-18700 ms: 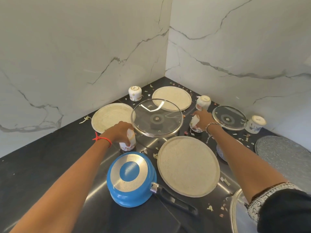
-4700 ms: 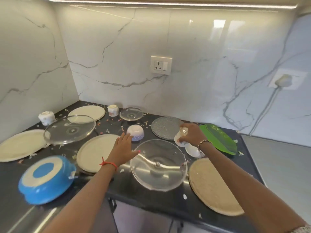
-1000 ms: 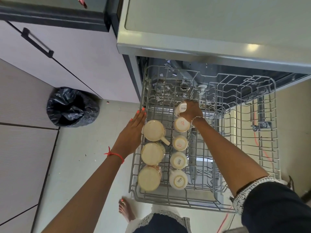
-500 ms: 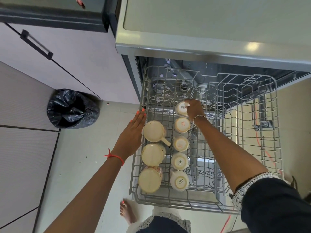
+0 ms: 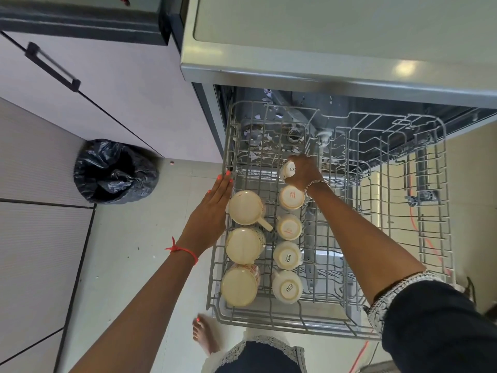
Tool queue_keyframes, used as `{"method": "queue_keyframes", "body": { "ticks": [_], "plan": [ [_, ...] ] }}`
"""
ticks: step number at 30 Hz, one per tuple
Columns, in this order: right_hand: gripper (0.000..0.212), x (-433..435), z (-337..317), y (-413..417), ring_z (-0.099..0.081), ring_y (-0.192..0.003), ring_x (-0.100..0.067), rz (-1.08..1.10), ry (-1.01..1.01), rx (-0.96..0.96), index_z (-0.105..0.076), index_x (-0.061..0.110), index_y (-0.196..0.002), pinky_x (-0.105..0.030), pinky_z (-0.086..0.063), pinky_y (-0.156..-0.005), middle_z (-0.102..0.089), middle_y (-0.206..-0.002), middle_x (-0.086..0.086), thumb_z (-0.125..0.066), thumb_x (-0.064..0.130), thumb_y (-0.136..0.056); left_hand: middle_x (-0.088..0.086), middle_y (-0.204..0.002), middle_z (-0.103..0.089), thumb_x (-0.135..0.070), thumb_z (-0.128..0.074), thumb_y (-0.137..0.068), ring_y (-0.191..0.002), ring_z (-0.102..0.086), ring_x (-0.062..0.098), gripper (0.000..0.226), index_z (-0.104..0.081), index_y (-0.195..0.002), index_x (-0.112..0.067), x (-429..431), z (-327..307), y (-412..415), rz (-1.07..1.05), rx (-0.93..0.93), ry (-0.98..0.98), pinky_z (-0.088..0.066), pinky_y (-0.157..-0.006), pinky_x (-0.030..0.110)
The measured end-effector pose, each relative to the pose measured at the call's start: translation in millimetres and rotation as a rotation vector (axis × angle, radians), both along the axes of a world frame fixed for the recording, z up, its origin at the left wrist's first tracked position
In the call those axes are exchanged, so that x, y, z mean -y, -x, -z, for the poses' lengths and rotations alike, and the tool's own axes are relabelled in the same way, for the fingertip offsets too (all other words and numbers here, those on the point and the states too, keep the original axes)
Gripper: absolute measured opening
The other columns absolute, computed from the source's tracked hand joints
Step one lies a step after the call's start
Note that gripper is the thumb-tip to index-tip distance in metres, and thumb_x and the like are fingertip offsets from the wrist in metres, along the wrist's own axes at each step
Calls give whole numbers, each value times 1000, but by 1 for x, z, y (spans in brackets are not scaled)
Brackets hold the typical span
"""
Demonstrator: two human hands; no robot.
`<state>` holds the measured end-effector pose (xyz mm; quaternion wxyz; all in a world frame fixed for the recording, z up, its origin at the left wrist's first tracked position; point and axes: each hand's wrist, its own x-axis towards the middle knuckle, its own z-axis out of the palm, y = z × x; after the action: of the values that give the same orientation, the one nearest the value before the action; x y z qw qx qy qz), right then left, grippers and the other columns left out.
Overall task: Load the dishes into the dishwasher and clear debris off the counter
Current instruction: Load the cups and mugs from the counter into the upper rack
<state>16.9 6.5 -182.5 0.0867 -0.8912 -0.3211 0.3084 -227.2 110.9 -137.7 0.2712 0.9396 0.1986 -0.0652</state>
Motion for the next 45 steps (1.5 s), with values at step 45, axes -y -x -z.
{"method": "queue_keyframes", "body": {
  "ticks": [45],
  "plan": [
    [65, -5, -65, 59, -29, -135, -33, -73, -150, 121, -27, 6, -142, -42, -35, -106, -31, -145, -17, -55, 32, -89, 5, -154, 15, -23, -35, -100, -137, 23, 18, 62, 1, -148, -9, -15, -33, 35, -26, -143, -123, 1, -117, 42]
  ]
}}
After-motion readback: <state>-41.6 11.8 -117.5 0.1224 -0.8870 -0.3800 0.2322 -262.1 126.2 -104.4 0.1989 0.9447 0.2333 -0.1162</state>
